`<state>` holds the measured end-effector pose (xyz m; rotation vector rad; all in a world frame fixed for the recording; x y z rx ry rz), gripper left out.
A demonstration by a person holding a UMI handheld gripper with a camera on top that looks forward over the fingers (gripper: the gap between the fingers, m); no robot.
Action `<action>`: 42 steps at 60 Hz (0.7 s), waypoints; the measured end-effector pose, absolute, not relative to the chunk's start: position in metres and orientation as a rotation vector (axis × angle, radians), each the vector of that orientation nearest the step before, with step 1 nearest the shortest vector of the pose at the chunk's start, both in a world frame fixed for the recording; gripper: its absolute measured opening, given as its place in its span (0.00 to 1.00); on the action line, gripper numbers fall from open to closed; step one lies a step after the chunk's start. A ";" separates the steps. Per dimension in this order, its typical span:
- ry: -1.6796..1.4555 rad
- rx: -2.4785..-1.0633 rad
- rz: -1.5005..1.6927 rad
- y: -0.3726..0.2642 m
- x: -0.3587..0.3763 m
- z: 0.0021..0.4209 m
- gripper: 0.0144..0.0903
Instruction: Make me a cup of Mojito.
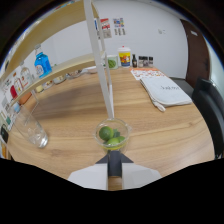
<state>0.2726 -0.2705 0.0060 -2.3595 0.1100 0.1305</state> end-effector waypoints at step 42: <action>0.080 -2.110 0.003 -0.273 0.224 0.134 0.93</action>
